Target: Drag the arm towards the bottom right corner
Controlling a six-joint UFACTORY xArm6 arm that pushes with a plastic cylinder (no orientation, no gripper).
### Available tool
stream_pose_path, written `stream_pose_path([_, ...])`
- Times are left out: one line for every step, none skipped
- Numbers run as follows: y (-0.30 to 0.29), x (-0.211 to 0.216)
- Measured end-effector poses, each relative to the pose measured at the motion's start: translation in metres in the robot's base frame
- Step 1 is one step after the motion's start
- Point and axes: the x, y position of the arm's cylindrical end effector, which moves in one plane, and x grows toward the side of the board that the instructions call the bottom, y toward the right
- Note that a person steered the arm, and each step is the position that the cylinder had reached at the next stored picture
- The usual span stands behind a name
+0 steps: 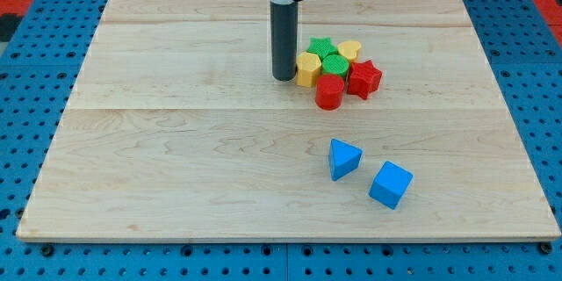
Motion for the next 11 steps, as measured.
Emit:
stream_pose_path([0.000,0.020])
stream_pose_path([-0.017,0.031])
stream_pose_path([0.001,0.058])
stream_pose_path([0.027,0.058])
stream_pose_path([0.030,0.053])
stream_pose_path([0.022,0.049])
stream_pose_path([0.025,0.047])
stream_pose_path([0.026,0.046])
stream_pose_path([0.058,0.076])
stream_pose_path([0.098,0.116])
stream_pose_path([0.202,0.140])
